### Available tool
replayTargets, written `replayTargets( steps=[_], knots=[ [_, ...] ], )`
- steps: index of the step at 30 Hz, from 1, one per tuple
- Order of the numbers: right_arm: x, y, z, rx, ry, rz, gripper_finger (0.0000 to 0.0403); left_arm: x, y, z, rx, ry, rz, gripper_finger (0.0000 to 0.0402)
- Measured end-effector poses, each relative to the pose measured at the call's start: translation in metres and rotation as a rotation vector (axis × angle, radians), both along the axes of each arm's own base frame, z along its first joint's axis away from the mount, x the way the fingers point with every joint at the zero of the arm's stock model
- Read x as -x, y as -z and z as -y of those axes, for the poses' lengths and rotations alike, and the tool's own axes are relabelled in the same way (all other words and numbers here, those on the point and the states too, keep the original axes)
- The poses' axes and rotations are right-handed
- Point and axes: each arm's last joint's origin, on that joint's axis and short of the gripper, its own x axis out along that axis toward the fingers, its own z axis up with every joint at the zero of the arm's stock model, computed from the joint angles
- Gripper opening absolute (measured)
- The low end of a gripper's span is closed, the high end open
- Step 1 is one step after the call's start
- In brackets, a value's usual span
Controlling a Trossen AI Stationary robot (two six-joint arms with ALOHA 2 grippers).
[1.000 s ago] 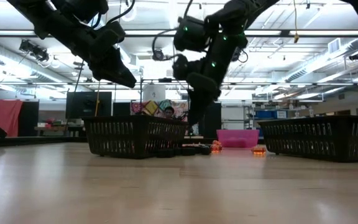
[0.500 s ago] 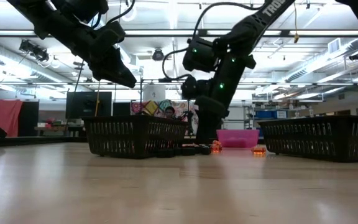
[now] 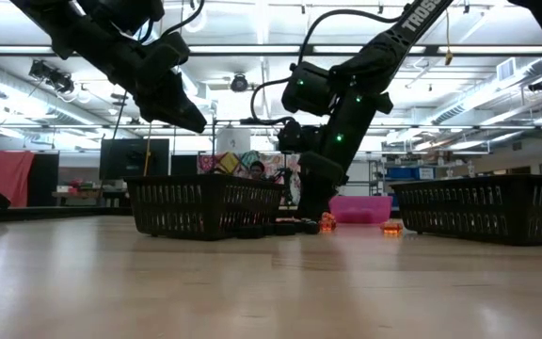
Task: Sort Halloween decoration
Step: Put the orange pumpkin toy into the left black bin
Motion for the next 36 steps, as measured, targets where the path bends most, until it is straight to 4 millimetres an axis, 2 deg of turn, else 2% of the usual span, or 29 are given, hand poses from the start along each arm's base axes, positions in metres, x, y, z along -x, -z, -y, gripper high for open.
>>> replayTargets(
  steps=[8, 15, 22, 30, 36],
  knots=[
    [0.001, 0.000, 0.000, 0.015, 0.005, -0.011, 0.0101, 0.000, 0.000, 0.000, 0.000, 0.000, 0.000, 0.0142],
    [0.001, -0.004, 0.000, 0.008, 0.006, -0.055, 0.0107, 0.000, 0.000, 0.000, 0.000, 0.000, 0.000, 0.0142],
    [-0.009, -0.022, -0.004, -0.001, -0.013, -0.084, 0.0107, 0.000, 0.000, 0.000, 0.000, 0.000, 0.000, 0.0142],
    [-0.027, -0.052, -0.026, 0.007, -0.063, -0.046, 0.0107, 0.000, 0.000, 0.000, 0.000, 0.000, -0.001, 0.0142],
    [-0.045, -0.076, -0.055, 0.019, -0.137, 0.063, 0.0107, 0.000, 0.000, 0.000, -0.005, 0.003, -0.003, 0.0142]
  ],
)
